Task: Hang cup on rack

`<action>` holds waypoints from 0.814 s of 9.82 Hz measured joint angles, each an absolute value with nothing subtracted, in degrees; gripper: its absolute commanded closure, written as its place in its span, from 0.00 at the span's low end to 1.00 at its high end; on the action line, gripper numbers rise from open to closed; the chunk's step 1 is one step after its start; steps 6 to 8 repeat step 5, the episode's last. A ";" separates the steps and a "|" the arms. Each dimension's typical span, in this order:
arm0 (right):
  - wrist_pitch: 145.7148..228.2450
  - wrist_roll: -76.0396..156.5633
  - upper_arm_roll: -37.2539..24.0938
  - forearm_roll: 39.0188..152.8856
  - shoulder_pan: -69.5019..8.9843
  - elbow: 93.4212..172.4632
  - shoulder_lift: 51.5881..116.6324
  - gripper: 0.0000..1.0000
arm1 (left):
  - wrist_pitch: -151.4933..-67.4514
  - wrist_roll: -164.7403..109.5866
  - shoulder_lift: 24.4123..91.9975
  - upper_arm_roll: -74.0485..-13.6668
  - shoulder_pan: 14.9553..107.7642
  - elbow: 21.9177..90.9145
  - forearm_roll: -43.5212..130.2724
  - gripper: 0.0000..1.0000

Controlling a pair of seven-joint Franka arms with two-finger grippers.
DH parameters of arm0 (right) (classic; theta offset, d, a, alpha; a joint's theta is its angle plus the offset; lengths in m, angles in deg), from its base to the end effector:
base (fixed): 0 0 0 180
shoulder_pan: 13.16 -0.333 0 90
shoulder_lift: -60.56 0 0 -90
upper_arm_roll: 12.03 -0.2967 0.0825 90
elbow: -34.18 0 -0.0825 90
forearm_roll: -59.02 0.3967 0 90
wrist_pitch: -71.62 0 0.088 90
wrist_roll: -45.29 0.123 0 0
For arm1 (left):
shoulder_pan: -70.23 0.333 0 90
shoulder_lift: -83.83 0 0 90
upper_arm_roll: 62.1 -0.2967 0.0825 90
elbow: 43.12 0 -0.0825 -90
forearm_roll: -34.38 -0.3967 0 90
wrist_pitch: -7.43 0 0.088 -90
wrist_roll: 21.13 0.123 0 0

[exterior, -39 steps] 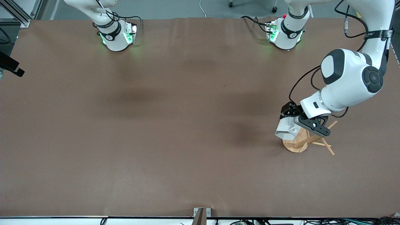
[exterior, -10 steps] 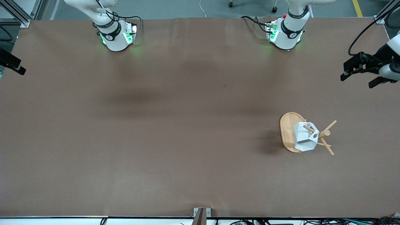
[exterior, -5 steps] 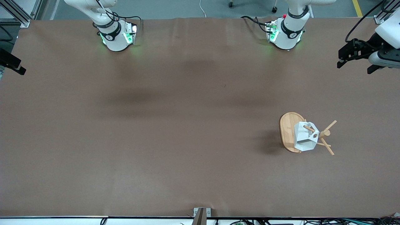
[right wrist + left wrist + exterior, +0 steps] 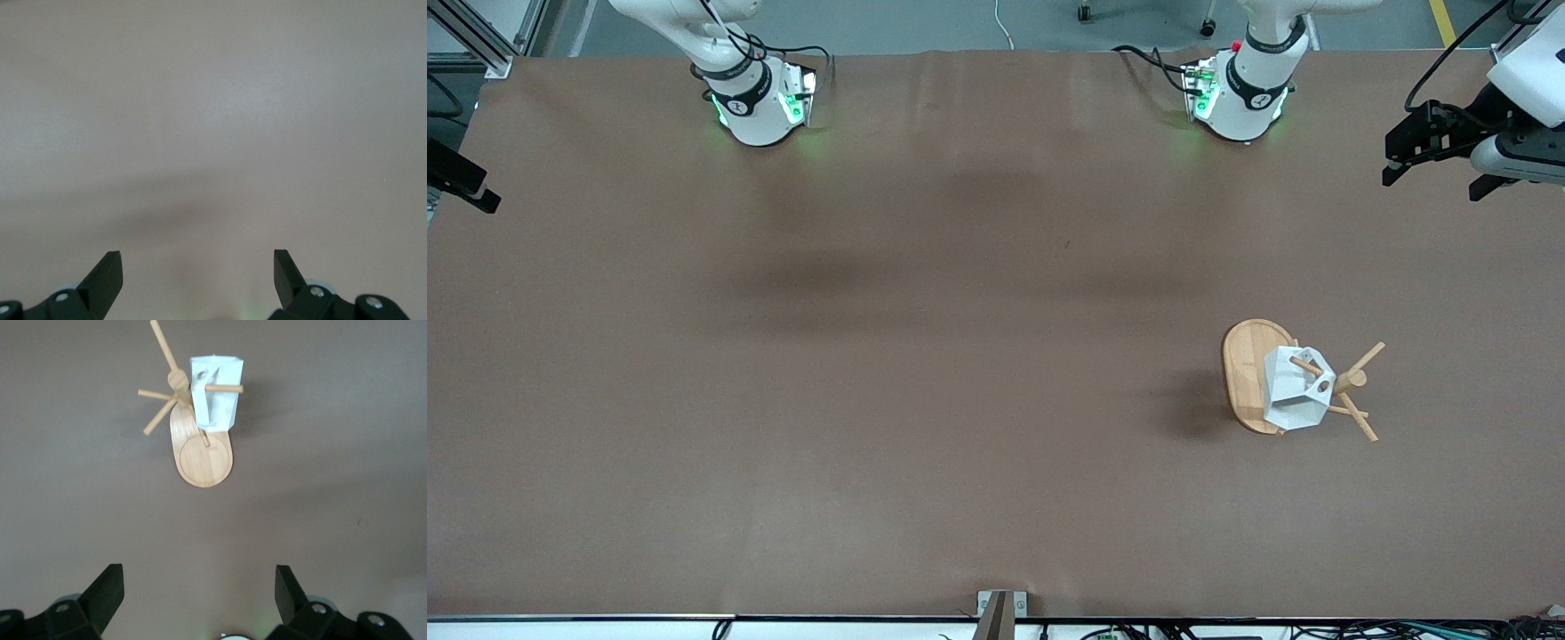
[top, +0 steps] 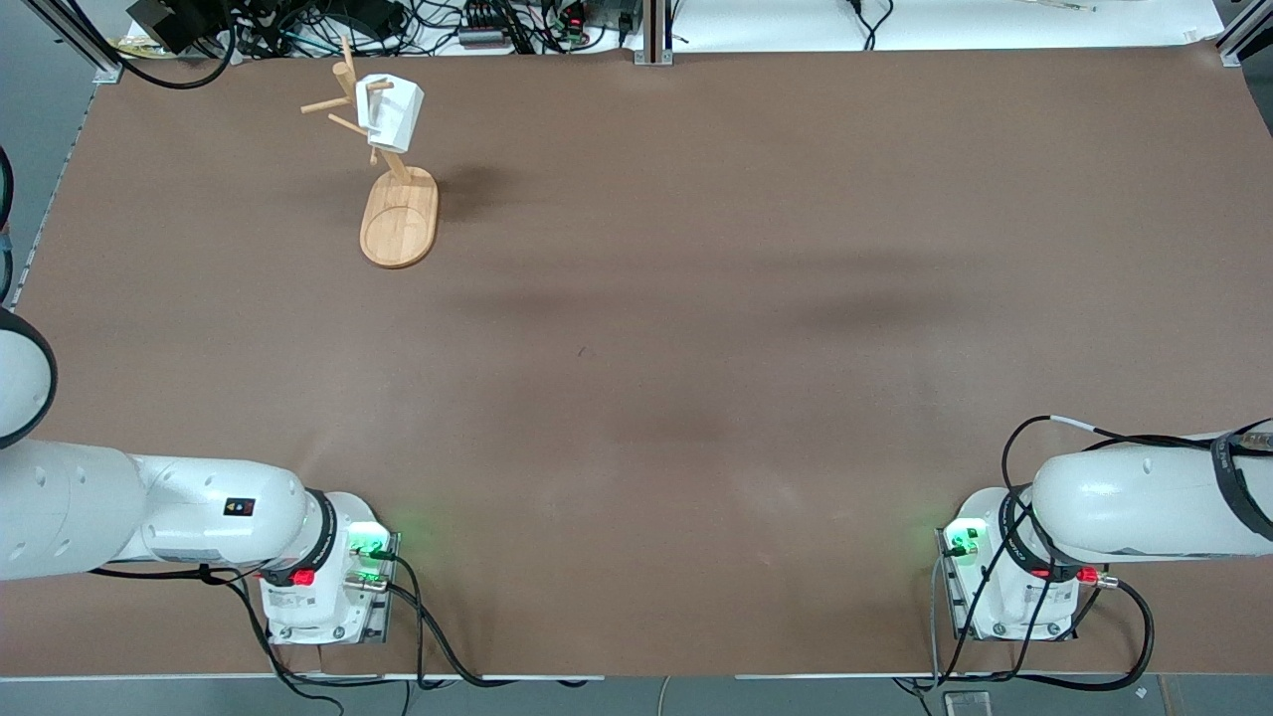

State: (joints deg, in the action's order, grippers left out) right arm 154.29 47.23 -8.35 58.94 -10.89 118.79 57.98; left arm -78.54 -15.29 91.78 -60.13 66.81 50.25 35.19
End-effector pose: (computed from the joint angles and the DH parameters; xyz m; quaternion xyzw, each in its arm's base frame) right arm 0.5369 -0.0570 0.6478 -0.9976 0.0689 -0.0056 0.0006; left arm 0.5161 -0.0518 0.6300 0.9951 -0.0982 0.0048 0.0047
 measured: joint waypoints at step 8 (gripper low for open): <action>154.29 47.23 -8.35 58.94 -10.89 118.79 57.98 0.00 | -77.94 -17.98 91.93 -60.20 67.31 49.22 35.19 0.00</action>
